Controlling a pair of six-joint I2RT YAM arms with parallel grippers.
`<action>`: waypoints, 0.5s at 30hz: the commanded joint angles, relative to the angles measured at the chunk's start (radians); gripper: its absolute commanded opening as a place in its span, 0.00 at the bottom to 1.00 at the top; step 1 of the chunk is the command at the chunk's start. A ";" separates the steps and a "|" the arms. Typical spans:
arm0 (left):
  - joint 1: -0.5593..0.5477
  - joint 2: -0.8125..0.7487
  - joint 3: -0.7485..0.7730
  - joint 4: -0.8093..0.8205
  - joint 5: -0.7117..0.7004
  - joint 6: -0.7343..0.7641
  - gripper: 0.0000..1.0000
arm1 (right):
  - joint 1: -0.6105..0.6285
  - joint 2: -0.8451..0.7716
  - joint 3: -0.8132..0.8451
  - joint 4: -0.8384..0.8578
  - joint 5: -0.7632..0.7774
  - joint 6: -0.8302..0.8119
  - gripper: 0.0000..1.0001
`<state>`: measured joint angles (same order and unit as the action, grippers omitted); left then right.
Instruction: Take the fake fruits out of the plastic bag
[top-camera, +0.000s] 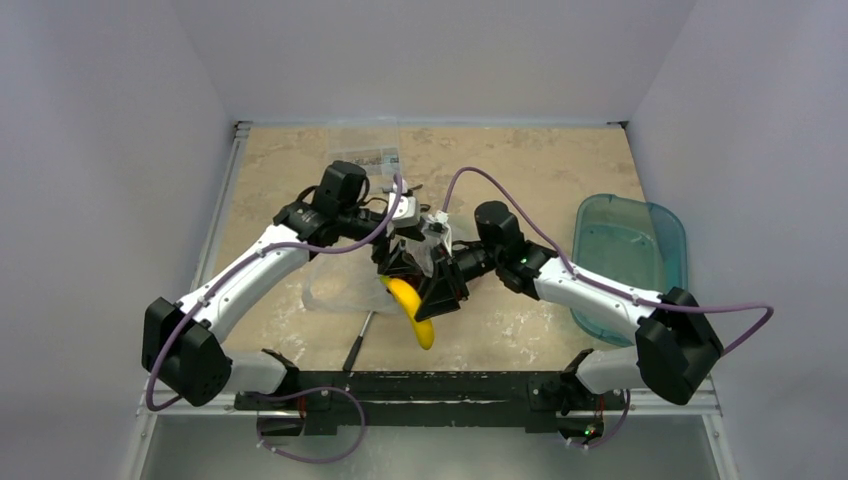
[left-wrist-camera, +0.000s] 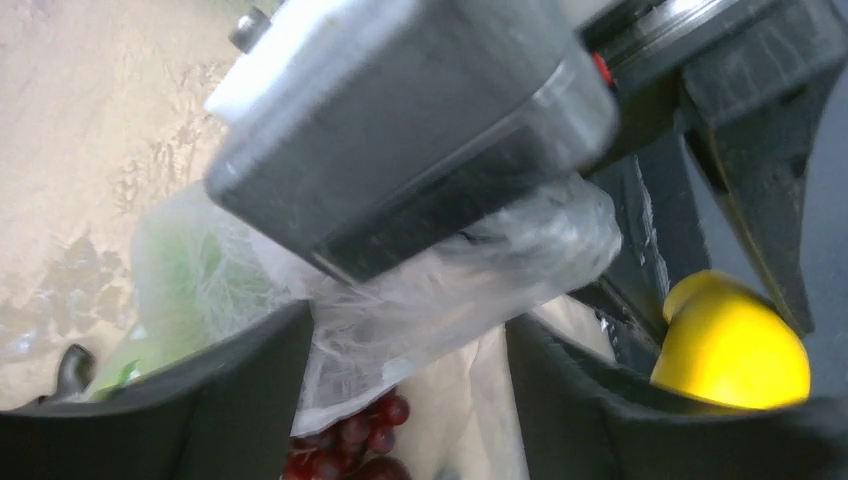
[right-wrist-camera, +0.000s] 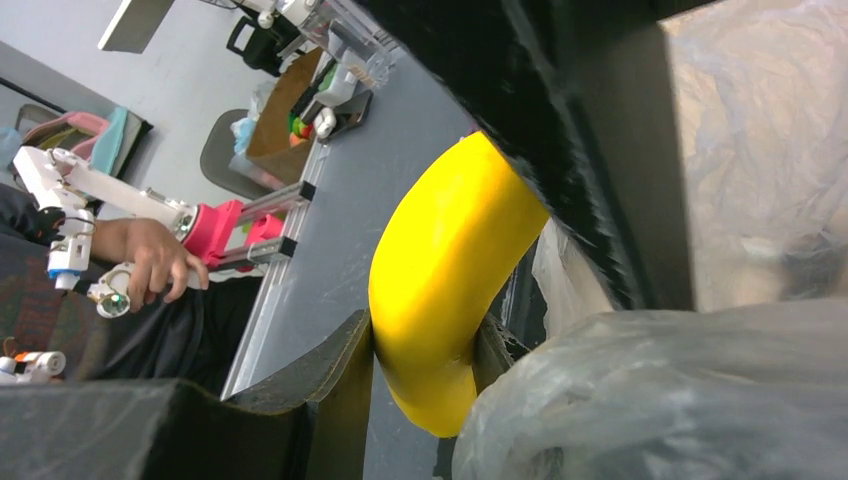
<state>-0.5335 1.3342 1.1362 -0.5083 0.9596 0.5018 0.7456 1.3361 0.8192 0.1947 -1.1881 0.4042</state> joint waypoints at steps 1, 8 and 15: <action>-0.019 -0.001 -0.031 0.159 -0.023 -0.028 0.53 | -0.003 0.006 0.044 0.055 -0.024 0.004 0.00; -0.019 -0.045 -0.095 0.465 -0.204 -0.208 0.00 | -0.003 0.005 -0.006 0.067 0.023 0.020 0.00; -0.018 -0.068 -0.154 0.731 -0.544 -0.405 0.00 | -0.005 0.009 -0.057 0.102 0.077 0.049 0.00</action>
<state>-0.5587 1.2858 0.9764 0.0021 0.6613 0.2222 0.7368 1.3491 0.7856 0.2440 -1.1255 0.4351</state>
